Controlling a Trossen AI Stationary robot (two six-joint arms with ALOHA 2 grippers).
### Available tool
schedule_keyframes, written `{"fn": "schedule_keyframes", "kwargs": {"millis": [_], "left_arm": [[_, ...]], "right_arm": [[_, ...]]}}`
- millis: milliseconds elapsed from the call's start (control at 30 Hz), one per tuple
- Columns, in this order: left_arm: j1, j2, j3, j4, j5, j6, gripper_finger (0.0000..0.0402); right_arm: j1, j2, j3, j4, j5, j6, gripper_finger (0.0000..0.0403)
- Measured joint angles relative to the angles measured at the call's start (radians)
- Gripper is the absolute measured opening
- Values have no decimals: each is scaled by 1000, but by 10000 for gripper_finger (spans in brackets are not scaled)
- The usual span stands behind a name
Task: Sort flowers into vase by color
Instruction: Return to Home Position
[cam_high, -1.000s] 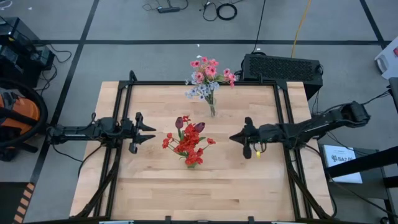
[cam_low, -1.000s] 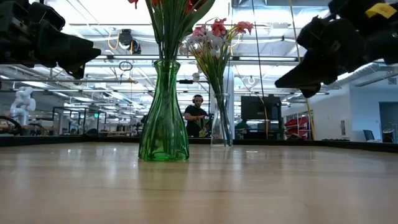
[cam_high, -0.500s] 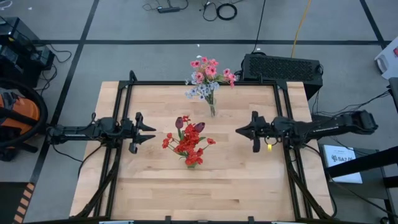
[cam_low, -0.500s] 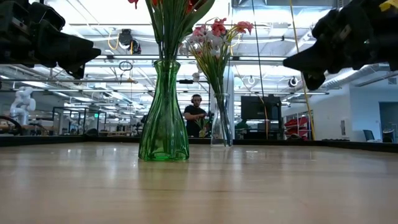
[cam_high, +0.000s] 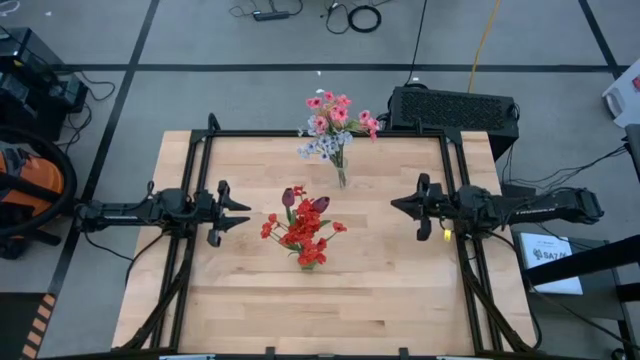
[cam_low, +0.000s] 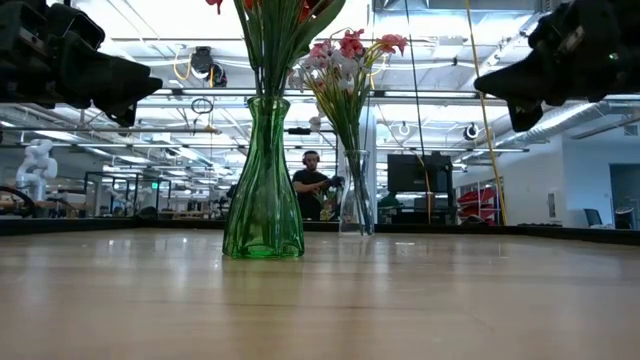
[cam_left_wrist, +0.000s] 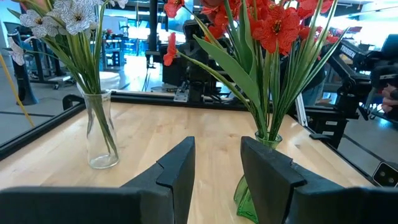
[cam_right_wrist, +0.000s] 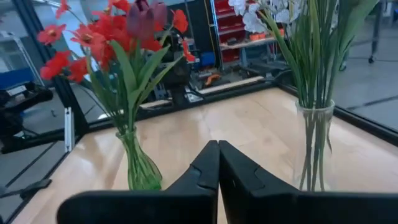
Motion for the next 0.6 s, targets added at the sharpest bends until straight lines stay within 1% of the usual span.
{"fn": "schedule_keyframes", "kwargs": {"millis": [100, 200, 233, 400, 500, 600], "left_arm": [[0, 0, 0, 0, 0, 0, 136], [0, 0, 0, 0, 0, 0, 136], [0, 0, 0, 0, 0, 0, 136], [0, 0, 0, 0, -1, 0, 136], [0, 0, 0, 0, -1, 0, 136], [0, 0, 0, 0, -1, 0, 136]], "right_arm": [[9, -47, -47, 25, -2, -1, 0], [18, -95, -125, 104, -9, 35, 0], [19, -110, -124, 85, -6, 33, 0], [19, -172, -120, 98, -11, 15, 0], [19, -205, -120, 68, -28, 13, 0], [19, -233, -120, -7, -40, 4, 0]]}}
